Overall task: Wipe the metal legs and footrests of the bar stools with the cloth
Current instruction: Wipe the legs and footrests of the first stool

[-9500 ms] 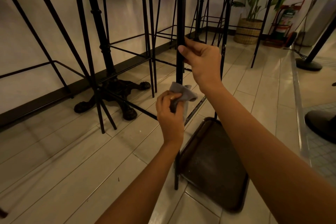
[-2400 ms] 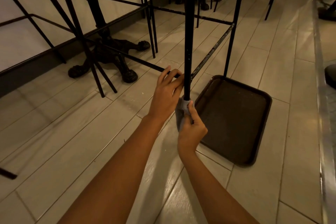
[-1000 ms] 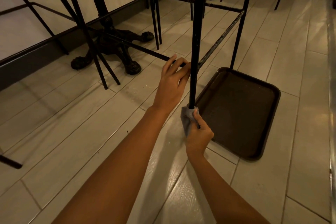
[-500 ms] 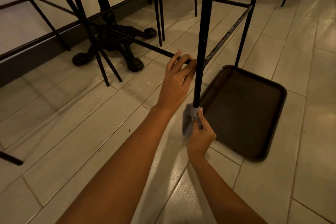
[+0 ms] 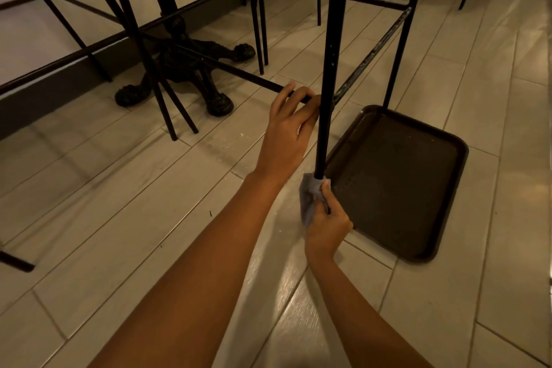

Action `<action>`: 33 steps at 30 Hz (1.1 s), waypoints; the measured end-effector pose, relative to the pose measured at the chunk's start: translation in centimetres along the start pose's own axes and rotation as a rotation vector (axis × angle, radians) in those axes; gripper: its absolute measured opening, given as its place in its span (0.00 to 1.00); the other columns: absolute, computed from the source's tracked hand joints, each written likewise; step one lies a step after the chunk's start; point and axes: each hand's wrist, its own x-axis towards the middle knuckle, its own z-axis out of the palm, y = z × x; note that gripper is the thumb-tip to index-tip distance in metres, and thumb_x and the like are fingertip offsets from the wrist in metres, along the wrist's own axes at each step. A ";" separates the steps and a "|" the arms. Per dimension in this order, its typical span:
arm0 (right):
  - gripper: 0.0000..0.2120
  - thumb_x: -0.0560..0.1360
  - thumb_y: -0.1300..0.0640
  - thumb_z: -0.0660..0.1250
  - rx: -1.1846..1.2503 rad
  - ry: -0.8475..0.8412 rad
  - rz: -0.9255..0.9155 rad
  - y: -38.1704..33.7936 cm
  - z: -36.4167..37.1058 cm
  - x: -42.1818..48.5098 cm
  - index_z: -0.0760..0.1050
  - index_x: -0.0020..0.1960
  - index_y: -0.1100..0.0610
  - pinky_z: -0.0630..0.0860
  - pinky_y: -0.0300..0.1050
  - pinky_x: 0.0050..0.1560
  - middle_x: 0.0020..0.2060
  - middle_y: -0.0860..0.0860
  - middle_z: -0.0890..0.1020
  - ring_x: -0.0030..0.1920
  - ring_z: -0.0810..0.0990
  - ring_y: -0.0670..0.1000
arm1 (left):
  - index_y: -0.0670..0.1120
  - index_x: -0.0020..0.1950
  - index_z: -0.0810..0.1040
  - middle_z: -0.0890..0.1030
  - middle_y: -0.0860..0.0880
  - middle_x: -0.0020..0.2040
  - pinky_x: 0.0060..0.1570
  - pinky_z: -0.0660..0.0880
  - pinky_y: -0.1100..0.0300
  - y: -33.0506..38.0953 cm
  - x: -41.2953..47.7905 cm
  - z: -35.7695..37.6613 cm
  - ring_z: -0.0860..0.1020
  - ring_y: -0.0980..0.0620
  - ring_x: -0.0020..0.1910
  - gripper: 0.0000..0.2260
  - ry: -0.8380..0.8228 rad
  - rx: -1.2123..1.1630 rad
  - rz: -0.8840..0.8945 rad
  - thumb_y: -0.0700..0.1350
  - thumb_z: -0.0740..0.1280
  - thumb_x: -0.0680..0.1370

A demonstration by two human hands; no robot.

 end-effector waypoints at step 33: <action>0.14 0.74 0.69 0.63 -0.225 -0.035 0.133 3.9 -0.9 0.3 0.75 0.60 0.64 0.72 0.35 0.49 0.52 0.60 0.81 0.50 0.78 0.51 | 0.42 0.61 0.77 0.77 0.44 0.59 0.69 0.54 0.67 -0.2 -0.1 0.4 0.61 0.46 0.68 0.15 0.068 -0.026 0.037 0.45 0.58 0.78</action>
